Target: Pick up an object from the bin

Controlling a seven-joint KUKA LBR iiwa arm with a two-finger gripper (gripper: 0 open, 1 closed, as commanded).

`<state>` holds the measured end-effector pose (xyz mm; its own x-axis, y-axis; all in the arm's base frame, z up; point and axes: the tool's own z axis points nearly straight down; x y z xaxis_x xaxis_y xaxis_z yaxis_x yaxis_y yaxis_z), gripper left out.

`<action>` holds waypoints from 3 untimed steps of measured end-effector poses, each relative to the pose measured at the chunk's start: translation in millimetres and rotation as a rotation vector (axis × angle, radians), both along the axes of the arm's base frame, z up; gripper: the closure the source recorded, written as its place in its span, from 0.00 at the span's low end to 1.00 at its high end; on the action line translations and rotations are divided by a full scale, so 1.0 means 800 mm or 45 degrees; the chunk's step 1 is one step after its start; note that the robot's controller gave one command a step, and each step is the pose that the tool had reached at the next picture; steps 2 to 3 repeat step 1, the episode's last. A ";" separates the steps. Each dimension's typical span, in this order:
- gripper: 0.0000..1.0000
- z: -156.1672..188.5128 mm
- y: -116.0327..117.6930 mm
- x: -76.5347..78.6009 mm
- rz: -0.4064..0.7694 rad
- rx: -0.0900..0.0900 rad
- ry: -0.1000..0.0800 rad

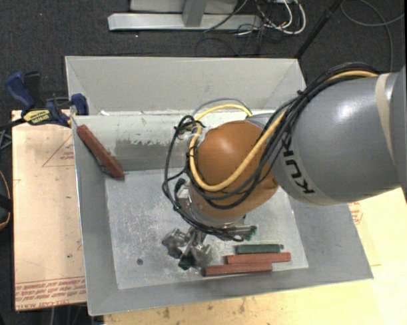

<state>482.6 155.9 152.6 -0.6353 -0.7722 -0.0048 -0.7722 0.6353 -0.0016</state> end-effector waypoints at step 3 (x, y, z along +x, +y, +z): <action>1.00 0.077 0.005 0.002 0.164 -0.001 0.010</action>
Offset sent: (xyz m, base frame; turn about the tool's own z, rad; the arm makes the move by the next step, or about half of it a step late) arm 0.0044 0.0031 -0.0350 -0.0102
